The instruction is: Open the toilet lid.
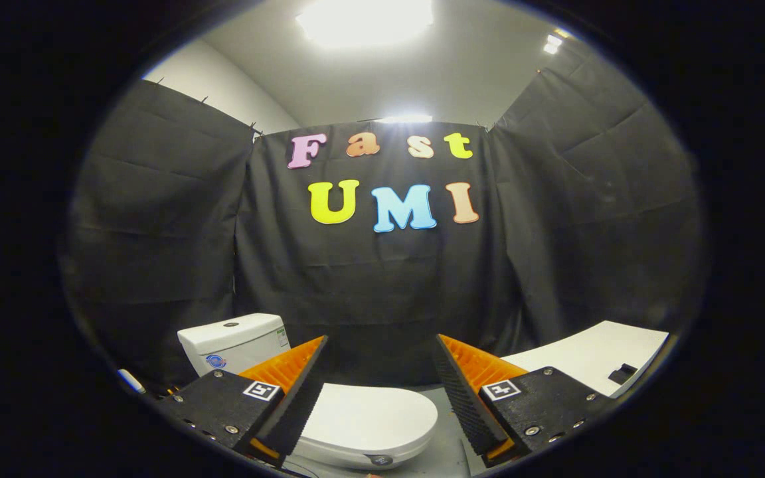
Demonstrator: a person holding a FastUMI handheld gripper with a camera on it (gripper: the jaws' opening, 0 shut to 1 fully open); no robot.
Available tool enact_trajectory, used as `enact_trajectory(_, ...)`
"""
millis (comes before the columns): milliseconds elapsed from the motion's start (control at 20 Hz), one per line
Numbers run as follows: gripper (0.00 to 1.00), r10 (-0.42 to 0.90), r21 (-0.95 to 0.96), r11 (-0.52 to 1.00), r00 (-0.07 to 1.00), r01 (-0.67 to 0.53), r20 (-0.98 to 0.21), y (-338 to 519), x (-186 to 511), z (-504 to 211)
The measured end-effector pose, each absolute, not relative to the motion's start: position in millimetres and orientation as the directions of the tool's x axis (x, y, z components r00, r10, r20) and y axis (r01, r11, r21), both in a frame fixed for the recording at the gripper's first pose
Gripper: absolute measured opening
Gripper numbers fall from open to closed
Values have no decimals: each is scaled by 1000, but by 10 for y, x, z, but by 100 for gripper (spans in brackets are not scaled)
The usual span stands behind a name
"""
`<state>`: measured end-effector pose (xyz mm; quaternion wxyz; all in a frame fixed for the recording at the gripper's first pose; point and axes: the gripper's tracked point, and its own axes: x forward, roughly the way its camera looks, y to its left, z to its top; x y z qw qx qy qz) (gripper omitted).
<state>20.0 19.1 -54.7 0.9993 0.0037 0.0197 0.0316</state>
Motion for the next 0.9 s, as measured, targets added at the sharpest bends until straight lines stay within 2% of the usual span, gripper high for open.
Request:
enact_trajectory(200,95,29,23,999,996,-27,-85,319,286,-957)
enact_trajectory(450,95,91,152,986,986,-69,-140,847,374,-1443)
enact_trajectory(900,96,108,337,941,953,-6,-283,1236,462,-2328)
